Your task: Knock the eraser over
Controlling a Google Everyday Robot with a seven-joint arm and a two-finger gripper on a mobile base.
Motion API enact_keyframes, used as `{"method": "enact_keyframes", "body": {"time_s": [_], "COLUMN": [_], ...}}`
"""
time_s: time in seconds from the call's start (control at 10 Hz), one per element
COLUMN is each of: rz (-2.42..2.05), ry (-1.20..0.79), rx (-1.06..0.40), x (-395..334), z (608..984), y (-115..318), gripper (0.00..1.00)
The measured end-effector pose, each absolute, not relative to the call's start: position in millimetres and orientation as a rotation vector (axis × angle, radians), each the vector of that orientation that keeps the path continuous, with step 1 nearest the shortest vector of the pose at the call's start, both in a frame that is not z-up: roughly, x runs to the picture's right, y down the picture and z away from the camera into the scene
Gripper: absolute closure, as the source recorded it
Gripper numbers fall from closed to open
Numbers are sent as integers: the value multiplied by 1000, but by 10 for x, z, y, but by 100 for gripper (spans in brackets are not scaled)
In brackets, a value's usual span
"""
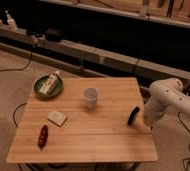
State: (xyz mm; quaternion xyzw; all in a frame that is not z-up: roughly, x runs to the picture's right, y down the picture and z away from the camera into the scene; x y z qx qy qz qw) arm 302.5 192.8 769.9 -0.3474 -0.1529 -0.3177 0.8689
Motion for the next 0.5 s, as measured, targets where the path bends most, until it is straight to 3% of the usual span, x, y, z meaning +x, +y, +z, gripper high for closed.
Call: {"method": "enact_keyframes", "body": {"time_s": [0.3,0.5], "rz": [-678,-757], "ry": [-330,-338], "rx": [-725,-681], "x": [2889,2506], "z": [7799,7919], "y": [1806,1489], "gripper": [100,100]}}
